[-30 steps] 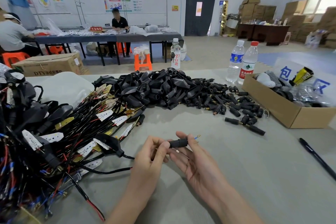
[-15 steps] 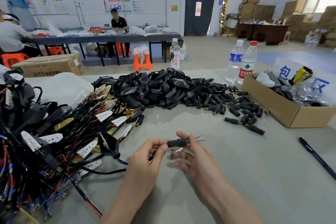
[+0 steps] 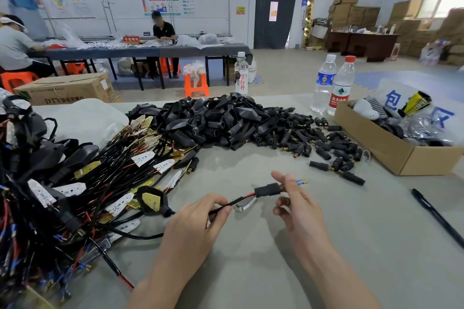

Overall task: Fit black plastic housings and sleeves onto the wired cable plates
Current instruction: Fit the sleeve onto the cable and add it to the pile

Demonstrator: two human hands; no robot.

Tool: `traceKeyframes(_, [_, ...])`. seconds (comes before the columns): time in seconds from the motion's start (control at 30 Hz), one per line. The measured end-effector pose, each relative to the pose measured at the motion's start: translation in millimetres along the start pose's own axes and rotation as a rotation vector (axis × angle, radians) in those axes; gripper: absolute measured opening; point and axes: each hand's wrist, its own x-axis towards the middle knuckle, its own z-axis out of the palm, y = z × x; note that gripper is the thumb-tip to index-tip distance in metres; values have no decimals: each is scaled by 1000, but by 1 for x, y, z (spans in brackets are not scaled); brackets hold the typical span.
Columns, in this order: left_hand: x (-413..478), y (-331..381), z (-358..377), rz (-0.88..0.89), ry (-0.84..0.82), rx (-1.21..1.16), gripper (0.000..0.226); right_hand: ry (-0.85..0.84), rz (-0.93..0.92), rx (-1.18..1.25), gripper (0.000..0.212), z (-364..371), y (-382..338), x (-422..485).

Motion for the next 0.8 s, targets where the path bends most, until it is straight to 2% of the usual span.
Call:
traceKeyframes(0.2, [3,-5,-2,39,44,17,20,67,-40,-29,31,-6,-5,2])
traceKeyframes(0.37, [3,-6,-1,39,39,0,10,74,-9,22,33,-6,-5,2])
traceKeyframes(0.53, [2,-5,2,17,76,-101,17,8,62,156,26,-1,0,1])
traceKeyframes(0.8, [2,-4,7,52,80,-108,11,-23,114,99,21,-1,1,2])
